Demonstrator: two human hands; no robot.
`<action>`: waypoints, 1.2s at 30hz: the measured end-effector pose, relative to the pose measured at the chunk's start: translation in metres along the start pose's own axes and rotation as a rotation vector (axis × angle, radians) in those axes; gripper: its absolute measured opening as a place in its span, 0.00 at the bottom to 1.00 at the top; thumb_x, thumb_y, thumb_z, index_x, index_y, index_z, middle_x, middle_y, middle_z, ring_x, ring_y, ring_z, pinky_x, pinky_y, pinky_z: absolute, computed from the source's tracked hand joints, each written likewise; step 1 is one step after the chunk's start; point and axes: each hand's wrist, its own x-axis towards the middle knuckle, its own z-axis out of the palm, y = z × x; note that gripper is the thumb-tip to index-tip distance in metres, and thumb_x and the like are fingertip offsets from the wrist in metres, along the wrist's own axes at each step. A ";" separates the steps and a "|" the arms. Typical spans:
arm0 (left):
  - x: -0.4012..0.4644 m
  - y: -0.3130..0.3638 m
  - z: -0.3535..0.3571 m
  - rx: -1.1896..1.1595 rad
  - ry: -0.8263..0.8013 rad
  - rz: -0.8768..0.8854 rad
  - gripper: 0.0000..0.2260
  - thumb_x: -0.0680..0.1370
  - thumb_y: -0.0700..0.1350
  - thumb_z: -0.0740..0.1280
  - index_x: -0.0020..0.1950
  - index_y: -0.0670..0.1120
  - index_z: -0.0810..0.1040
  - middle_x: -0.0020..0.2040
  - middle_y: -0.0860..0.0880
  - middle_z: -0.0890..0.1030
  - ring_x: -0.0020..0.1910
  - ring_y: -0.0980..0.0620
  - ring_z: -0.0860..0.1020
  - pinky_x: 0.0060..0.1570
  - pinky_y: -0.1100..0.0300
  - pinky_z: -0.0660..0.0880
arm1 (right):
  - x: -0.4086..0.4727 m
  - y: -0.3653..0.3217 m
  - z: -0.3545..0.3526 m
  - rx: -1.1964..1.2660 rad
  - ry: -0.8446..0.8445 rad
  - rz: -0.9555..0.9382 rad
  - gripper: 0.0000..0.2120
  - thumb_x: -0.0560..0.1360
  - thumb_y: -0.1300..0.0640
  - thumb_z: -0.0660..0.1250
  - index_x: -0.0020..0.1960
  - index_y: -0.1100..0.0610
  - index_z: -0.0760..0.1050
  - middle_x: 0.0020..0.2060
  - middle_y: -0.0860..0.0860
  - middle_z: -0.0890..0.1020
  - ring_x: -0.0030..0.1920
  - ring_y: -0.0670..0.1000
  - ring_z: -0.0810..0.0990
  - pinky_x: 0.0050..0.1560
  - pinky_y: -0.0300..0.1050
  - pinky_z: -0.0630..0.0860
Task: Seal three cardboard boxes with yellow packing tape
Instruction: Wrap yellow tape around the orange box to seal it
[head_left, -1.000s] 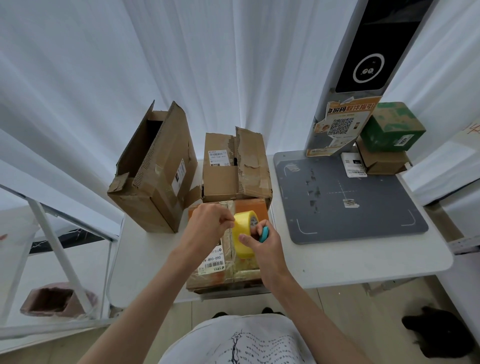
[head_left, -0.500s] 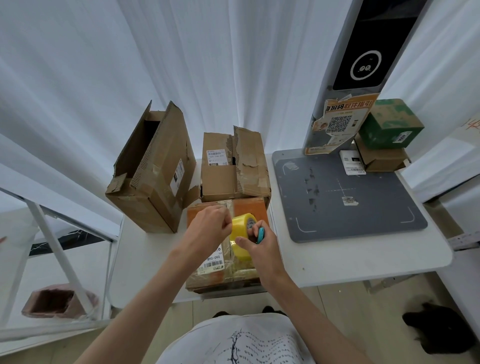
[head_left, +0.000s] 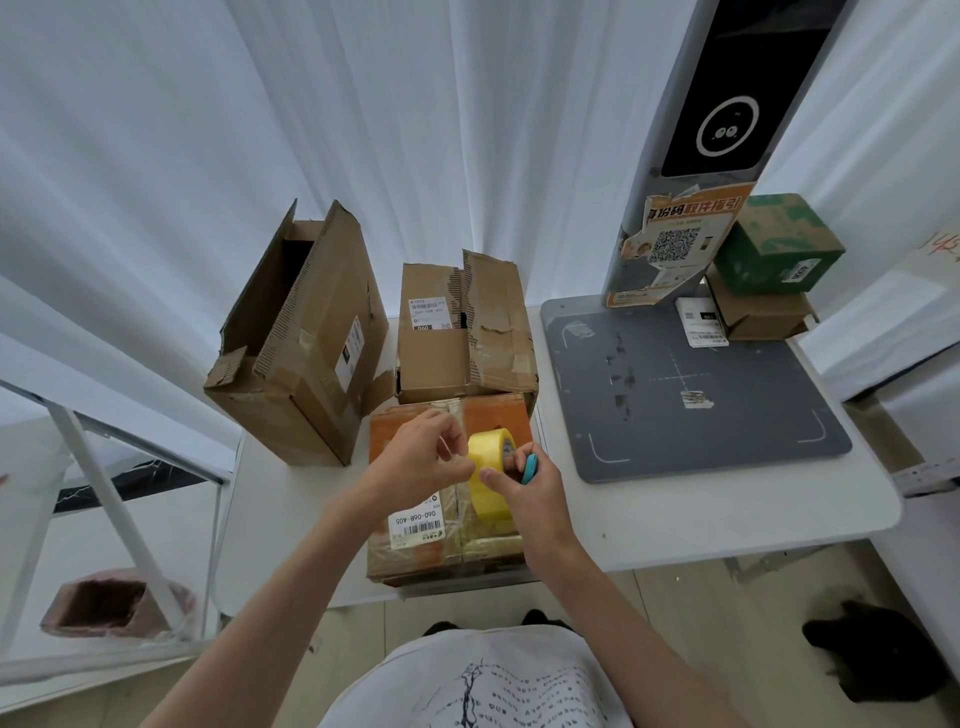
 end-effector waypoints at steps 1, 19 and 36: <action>0.001 0.000 -0.001 -0.004 0.022 0.013 0.07 0.75 0.41 0.75 0.44 0.47 0.77 0.47 0.51 0.78 0.44 0.53 0.77 0.45 0.61 0.76 | 0.000 0.000 0.000 0.009 -0.002 0.006 0.16 0.75 0.61 0.75 0.44 0.55 0.66 0.40 0.52 0.73 0.39 0.48 0.72 0.42 0.38 0.76; 0.004 -0.011 0.005 -0.819 0.348 -0.303 0.03 0.79 0.40 0.71 0.48 0.41 0.78 0.43 0.42 0.82 0.42 0.46 0.80 0.41 0.58 0.79 | 0.002 -0.004 -0.003 0.070 0.001 -0.026 0.16 0.75 0.62 0.74 0.44 0.55 0.66 0.42 0.54 0.76 0.42 0.50 0.76 0.42 0.38 0.79; 0.017 0.015 -0.004 0.026 0.035 -0.035 0.05 0.76 0.42 0.75 0.43 0.50 0.82 0.50 0.53 0.74 0.47 0.54 0.78 0.47 0.62 0.76 | 0.004 -0.009 -0.002 0.026 -0.047 -0.084 0.16 0.74 0.60 0.75 0.44 0.55 0.66 0.40 0.53 0.72 0.39 0.48 0.72 0.43 0.38 0.78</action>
